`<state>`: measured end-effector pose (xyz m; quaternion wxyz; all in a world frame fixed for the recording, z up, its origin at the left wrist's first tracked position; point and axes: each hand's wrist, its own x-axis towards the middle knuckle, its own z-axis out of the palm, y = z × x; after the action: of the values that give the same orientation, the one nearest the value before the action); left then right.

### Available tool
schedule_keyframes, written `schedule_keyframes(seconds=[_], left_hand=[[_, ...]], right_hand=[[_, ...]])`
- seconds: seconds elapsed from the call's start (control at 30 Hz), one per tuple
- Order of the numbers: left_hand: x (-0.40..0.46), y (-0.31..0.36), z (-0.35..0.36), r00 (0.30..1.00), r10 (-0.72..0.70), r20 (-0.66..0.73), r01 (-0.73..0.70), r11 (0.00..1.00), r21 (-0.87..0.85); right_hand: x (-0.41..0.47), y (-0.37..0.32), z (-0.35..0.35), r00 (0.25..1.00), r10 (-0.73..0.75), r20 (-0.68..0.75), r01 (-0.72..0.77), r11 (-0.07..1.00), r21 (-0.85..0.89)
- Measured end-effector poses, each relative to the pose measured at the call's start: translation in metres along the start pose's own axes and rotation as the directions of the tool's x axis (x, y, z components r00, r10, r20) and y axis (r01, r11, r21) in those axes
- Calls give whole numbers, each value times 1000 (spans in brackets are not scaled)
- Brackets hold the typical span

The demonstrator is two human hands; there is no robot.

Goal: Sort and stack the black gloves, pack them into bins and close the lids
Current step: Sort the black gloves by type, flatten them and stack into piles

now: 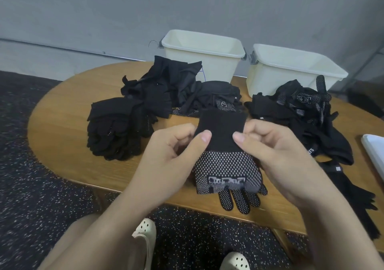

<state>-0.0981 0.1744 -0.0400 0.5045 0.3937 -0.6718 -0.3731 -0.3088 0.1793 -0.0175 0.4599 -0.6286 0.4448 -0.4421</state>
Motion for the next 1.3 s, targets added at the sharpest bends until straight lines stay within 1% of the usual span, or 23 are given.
schedule_keyframes(seconds=[0.07,0.13,0.23,0.3,0.37,0.43,0.5,0.57,0.63,0.7,0.8,0.87,0.93,0.97,1.03,1.1,1.13,1.17,1.2,1.23,1.27,1.3], left_hand=[[-4,4,-4,997,-61,40,60,998,8],[-5,0,-4,989,-114,98,111,993,38],[4,-26,-3,958,-216,187,197,974,111],[12,-43,-2,942,-269,202,229,952,201],[20,-56,0,944,-290,156,240,929,281],[27,-65,4,957,-278,80,235,908,347],[35,-70,10,965,-262,21,226,865,447],[40,-75,16,966,-258,-35,236,811,536],[43,-75,20,966,-246,-81,244,761,601],[42,-75,23,979,-194,-70,192,736,649],[39,-79,22,997,-67,-44,79,703,707],[37,-80,21,999,-1,-44,32,705,709],[33,-76,24,999,36,19,-39,713,700],[28,-74,28,996,34,83,-82,706,703],[17,-74,35,971,-42,234,-147,669,728],[11,-80,36,918,-145,369,-221,586,780],[12,-84,35,890,-189,415,-255,548,797],[15,-88,33,869,-218,443,-279,523,805],[20,-91,32,857,-233,460,-294,512,807],[26,-93,32,849,-245,469,-299,510,807],[31,-94,32,842,-257,474,-296,514,805],[35,-95,32,836,-267,480,-296,517,803]], right_hand=[[-11,1,1,997,70,33,-71,997,40],[-13,3,3,991,134,29,-135,990,35],[0,19,2,978,206,-27,-208,975,-76],[14,38,1,970,225,-88,-237,959,-158],[28,56,1,967,213,-143,-241,944,-225],[43,70,1,966,175,-192,-230,919,-320],[56,81,3,962,126,-244,-221,882,-417],[66,90,5,955,78,-286,-225,821,-525],[71,94,7,953,54,-299,-237,748,-620],[74,94,7,954,56,-294,-242,722,-648],[75,95,7,951,57,-305,-251,721,-646],[75,97,9,943,37,-329,-259,701,-665],[74,100,12,936,15,-351,-268,677,-686],[74,101,13,935,5,-355,-267,669,-694],[73,104,15,936,-19,-352,-255,653,-713],[71,103,16,932,-55,-358,-243,639,-730],[69,103,16,926,-85,-367,-244,608,-756],[68,102,16,920,-136,-369,-245,537,-807],[66,102,17,915,-195,-353,-240,440,-865],[63,102,18,911,-250,-329,-227,364,-903],[61,102,20,910,-285,-302,-204,328,-922],[58,102,21,924,-283,-259,-163,321,-933]])
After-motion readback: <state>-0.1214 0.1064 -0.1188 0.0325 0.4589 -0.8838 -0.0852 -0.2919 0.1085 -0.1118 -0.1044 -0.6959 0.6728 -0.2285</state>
